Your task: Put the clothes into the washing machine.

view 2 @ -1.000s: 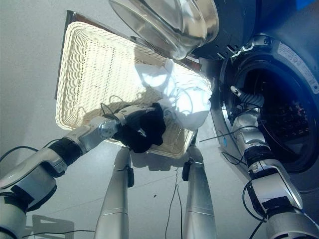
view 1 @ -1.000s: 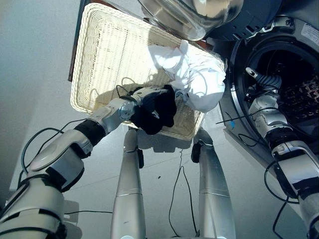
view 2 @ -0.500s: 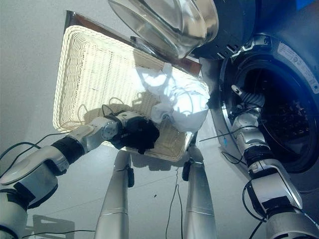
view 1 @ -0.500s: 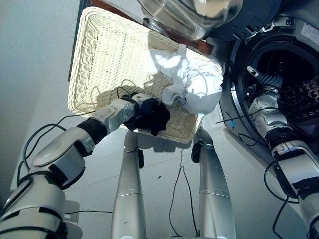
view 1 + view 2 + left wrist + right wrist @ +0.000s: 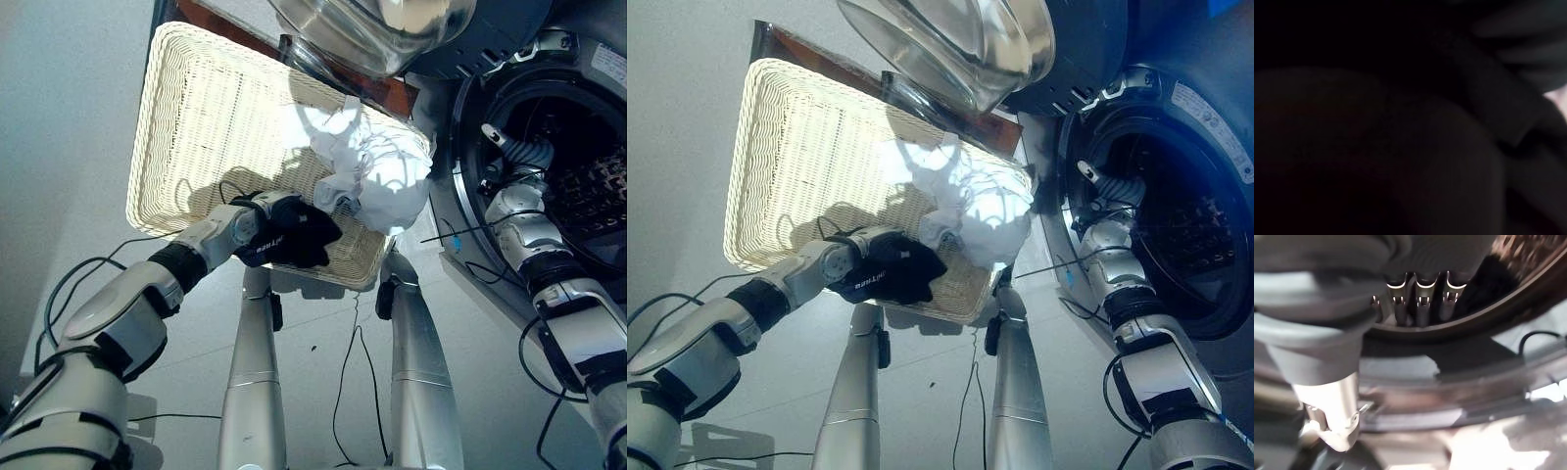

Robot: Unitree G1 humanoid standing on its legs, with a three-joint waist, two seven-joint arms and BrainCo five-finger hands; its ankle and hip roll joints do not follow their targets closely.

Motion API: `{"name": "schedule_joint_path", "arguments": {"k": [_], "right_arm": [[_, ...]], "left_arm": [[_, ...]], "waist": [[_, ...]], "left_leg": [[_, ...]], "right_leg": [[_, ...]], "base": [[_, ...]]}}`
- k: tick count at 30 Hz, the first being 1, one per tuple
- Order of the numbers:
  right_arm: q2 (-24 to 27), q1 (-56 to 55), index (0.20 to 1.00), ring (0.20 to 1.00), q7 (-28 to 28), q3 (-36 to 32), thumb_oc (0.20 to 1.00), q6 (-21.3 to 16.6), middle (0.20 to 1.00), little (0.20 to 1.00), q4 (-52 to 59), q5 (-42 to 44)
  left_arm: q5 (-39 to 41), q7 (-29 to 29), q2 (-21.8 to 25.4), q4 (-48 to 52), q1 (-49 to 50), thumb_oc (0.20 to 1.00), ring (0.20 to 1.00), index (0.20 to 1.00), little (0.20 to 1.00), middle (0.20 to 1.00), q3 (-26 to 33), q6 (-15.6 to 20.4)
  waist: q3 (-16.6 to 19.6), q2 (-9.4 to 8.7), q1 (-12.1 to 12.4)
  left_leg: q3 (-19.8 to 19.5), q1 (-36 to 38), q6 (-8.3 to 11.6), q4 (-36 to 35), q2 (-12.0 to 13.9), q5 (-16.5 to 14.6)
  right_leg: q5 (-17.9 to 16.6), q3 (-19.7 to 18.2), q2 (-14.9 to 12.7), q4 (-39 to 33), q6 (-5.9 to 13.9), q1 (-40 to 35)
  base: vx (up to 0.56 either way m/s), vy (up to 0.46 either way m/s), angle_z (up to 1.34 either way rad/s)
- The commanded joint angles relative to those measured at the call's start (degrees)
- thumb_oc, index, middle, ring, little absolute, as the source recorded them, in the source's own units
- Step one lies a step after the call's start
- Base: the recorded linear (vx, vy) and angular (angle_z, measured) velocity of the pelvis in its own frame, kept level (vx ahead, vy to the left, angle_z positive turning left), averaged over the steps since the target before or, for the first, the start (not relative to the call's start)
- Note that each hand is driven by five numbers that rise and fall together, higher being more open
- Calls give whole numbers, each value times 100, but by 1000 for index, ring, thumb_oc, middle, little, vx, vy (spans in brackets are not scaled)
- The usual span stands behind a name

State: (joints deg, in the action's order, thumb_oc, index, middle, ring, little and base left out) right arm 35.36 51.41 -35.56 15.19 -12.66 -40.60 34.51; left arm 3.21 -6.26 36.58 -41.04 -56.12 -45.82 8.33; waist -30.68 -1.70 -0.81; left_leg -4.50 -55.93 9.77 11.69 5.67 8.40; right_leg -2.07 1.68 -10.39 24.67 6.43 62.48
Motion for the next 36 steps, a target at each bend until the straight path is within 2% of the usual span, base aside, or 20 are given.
{"name": "schedule_joint_path", "arguments": {"k": [1,2,4,5,7,11,12,16,18,20,23,24,28,31,33,35,36], "right_arm": [[158,-202,1000,1000,-92,-189,1000,-411,1000,1000,375,123],[85,-352,1000,1000,-130,-332,1000,-488,1000,1000,650,33],[16,-476,1000,1000,-133,-440,1000,-544,1000,1000,820,-72],[-121,-692,1000,1000,-295,-610,1000,-596,1000,1000,1237,-376],[-359,-950,1000,1000,-564,-866,1000,-679,1000,1000,1794,-716],[-603,-1151,1000,1000,-752,-1083,1000,-751,1000,1000,2299,-1000],[-710,-1261,1000,1000,-741,-1165,1000,-872,1000,1000,2550,-1126],[-1077,-1447,1000,1000,-382,-1172,1000,-994,1000,1000,3202,-1347],[-1271,-1620,1000,1000,27,-1099,1000,-999,1000,1000,3645,-1488],[-1357,-1669,1000,1000,131,-1051,1000,-977,1000,1000,3797,-1561],[-1580,-1894,1000,1000,874,-882,1000,-872,1000,1000,4288,-1402],[-1609,-1923,1000,1000,954,-847,1000,-867,1000,1000,4345,-1389],[-1761,-2082,1000,1000,1996,-524,1000,-536,1000,1000,4692,-1108],[-1724,-2092,1000,1000,2350,-399,1000,-338,1000,1000,4825,-957],[-1648,-2112,1000,1000,2850,-199,1000,13,1000,1000,4935,-834],[-1581,-2103,1000,1000,3080,-90,1000,267,1000,1000,4958,-757],[-1575,-2102,1000,1000,3097,-84,1000,275,1000,1000,4959,-755]], "left_arm": [[1169,278,-114,258,366,200,200,200,200,200,395,698],[1744,342,-191,331,510,200,200,200,200,200,784,1087],[2020,333,-265,385,615,200,200,200,200,200,1078,1343],[2451,277,-386,618,782,200,200,200,200,200,1535,1670],[2714,271,-633,964,1007,200,200,200,200,200,2063,2008],[2945,229,-891,1363,1213,200,200,200,200,200,2475,2334],[3188,128,-1015,1578,1311,200,200,200,200,200,2638,2521],[3411,-25,-1320,2123,1469,200,200,200,200,200,2926,2654],[3535,-122,-1463,2526,1600,200,200,200,200,200,3016,2660],[3414,-74,-1552,2708,1674,200,200,200,200,200,3050,2651],[3574,-312,-1762,3276,1852,200,200,200,200,200,3082,2592],[3587,-343,-1798,3350,1876,200,200,200,200,200,3090,2585],[3718,-583,-1945,3812,2009,200,200,200,200,200,3085,2631],[3779,-712,-1962,3998,2052,200,200,200,200,200,3095,2593],[3886,-910,-1971,4219,2101,200,200,200,200,200,3079,2576],[3970,-1017,-1953,4322,2116,200,200,200,200,200,3090,2603],[3987,-1038,-1952,4325,2118,200,200,200,200,200,3094,2614]], "waist": [[89,187,-114],[89,194,-108],[89,195,-101],[89,194,-94],[89,189,-87],[89,183,-82],[89,188,-81],[89,197,-78],[89,198,-87],[89,204,-85],[89,199,-98],[89,201,-97],[89,198,-103],[89,204,-86],[89,206,-66],[89,210,-55],[89,212,-55]], "left_leg": [[314,-217,-492,543,-498,-297],[310,-199,-499,524,-505,-297],[305,-184,-501,519,-508,-297],[293,-155,-511,491,-523,-305],[271,-111,-524,467,-547,-312],[250,-93,-543,457,-567,-316],[245,-106,-559,457,-580,-311],[229,-100,-591,439,-608,-307],[217,-122,-610,454,-625,-297],[217,-123,-615,451,-628,-293],[228,-122,-637,429,-631,-259],[228,-124,-643,427,-633,-256],[238,-130,-656,456,-645,-239],[236,-133,-661,462,-656,-229],[232,-130,-661,471,-666,-207],[227,-134,-660,481,-668,-202],[226,-135,-660,483,-668,-202]], "right_leg": [[-843,337,471,-835,137,-238],[-818,327,475,-817,131,-243],[-796,325,473,-794,129,-252],[-763,328,468,-777,124,-266],[-723,319,474,-741,114,-287],[-698,313,482,-722,100,-302],[-695,305,483,-712,91,-291],[-677,303,486,-697,75,-292],[-678,296,481,-681,62,-272],[-671,294,479,-675,63,-270],[-691,299,464,-687,56,-269],[-690,299,465,-686,52,-266],[-684,314,445,-665,37,-260],[-681,327,438,-652,30,-256],[-688,340,424,-647,22,-266],[-685,340,422,-634,17,-260],[-684,340,422,-632,17,-260]], "base": [[0,0,0],[0,0,0],[0,0,0],[0,0,0],[0,0,0],[0,0,0],[0,0,0],[0,0,0],[0,0,0],[0,0,0],[0,0,0],[0,0,0],[0,0,0],[0,0,0],[0,0,0],[0,0,0],[0,0,0]]}}
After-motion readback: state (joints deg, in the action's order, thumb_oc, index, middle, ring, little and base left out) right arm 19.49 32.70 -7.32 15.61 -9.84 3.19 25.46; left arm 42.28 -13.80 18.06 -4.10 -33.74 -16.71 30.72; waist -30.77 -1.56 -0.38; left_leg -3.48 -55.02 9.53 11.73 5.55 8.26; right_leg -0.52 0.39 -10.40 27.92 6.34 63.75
